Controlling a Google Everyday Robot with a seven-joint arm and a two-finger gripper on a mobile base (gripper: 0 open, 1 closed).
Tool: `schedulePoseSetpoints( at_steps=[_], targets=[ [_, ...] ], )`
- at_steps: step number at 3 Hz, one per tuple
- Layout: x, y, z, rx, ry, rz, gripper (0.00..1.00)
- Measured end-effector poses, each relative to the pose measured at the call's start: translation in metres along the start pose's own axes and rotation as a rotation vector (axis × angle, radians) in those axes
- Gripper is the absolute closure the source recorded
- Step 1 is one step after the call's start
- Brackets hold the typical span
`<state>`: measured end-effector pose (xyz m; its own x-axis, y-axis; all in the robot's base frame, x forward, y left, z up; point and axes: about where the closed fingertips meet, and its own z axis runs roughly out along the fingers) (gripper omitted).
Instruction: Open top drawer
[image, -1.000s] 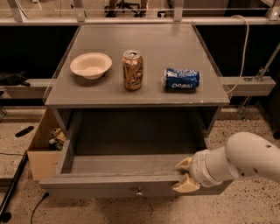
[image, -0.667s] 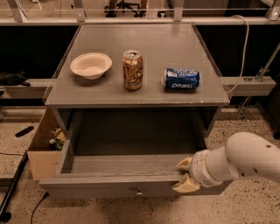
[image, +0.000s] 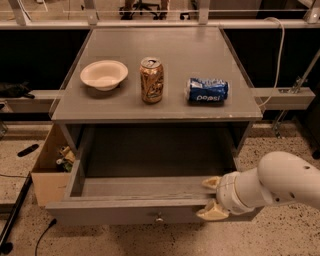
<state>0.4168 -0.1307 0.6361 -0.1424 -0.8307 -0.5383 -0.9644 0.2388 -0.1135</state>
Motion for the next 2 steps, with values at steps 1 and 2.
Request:
schedulePoseSetpoints(
  at_steps=[1,2],
  targets=[
    [0.0000,0.0000,0.0000,0.000,0.000,0.000,0.00],
    [0.0000,0.0000,0.0000,0.000,0.000,0.000,0.00]
  ],
)
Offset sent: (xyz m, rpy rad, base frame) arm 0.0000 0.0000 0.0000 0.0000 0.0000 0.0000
